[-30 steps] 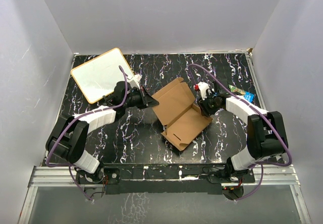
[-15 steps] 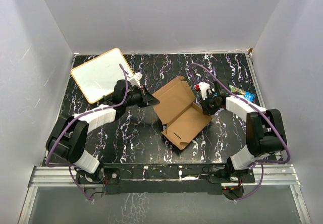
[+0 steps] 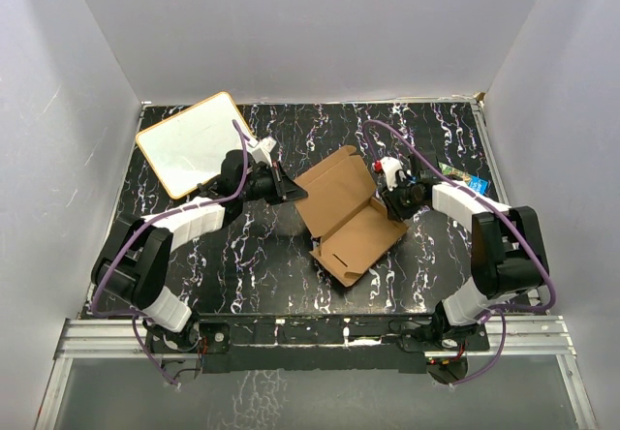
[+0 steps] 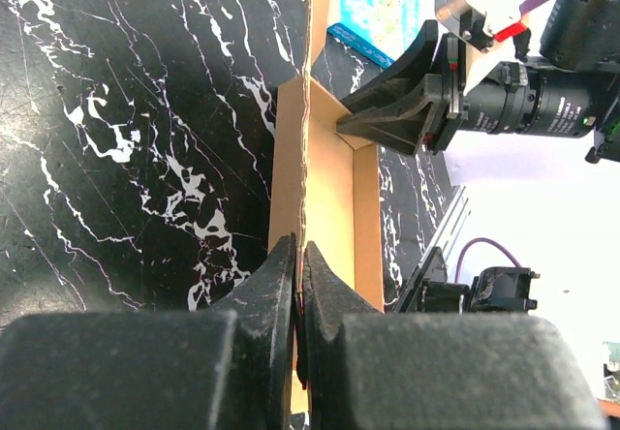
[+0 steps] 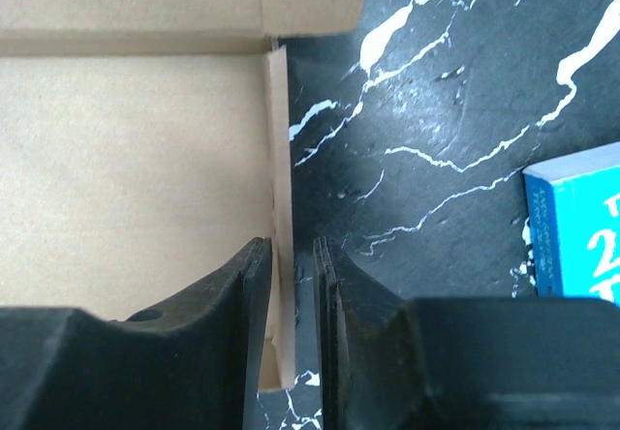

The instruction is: Fold the paper box

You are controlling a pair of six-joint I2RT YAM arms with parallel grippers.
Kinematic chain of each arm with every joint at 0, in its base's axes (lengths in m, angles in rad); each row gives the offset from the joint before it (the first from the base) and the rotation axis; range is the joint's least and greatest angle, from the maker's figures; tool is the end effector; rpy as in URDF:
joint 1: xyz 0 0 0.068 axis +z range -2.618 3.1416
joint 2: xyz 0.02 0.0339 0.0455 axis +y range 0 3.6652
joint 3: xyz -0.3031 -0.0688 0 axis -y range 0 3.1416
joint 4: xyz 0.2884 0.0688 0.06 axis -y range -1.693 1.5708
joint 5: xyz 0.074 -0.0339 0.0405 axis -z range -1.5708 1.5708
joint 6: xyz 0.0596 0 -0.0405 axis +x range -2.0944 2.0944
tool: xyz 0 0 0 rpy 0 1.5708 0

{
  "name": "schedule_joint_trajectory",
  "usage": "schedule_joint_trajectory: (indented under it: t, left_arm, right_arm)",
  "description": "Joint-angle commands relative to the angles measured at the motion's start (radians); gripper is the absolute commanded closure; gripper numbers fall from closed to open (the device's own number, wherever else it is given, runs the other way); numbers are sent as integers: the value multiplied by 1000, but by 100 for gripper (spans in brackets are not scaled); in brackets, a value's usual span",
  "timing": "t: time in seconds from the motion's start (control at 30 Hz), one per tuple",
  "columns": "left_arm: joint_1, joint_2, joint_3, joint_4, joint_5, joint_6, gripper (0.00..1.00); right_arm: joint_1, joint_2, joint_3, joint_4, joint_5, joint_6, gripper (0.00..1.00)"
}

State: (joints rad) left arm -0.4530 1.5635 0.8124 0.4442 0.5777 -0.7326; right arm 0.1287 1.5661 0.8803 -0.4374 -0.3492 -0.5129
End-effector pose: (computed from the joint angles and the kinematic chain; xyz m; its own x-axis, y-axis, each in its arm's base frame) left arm 0.3343 -0.1989 0.2262 -0.7602 -0.2531 -0.5984 0.4389 0.4790 -0.7602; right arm 0.3306 0.0634 0.1632 -0.6478 -0.5488 -0.5285 -0.6717 0.7386 0.0564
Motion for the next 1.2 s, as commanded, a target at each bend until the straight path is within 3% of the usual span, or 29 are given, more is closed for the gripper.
schedule_joint_trajectory:
  t: [0.0,0.17,0.3,0.43,0.5,0.63,0.7,0.9,1.17]
  left_arm:
    - [1,-11,48,-6,38,18,100]
    - [-1,-7,57,-15,41,23,100]
    - [-3,0,65,-19,43,26,100]
    - [-2,4,76,-32,42,37,100]
    - [-3,4,83,-45,40,50,100]
    - [-3,9,98,-73,34,81,100]
    - [-3,10,108,-88,33,104,100]
    - [-2,51,176,-158,44,208,100]
    - [-1,147,298,-261,72,333,98]
  right_arm:
    - [12,39,68,59,-16,11,70]
    - [26,67,66,84,11,18,72]
    - [34,64,57,100,52,22,86]
    - [35,57,51,101,62,27,89]
    - [33,50,53,89,43,27,84]
    - [28,7,47,78,12,27,56]
    - [14,-21,45,67,-25,26,49]
    - [-58,-103,40,20,-229,-4,45]
    - [-254,-208,10,5,-548,-5,44]
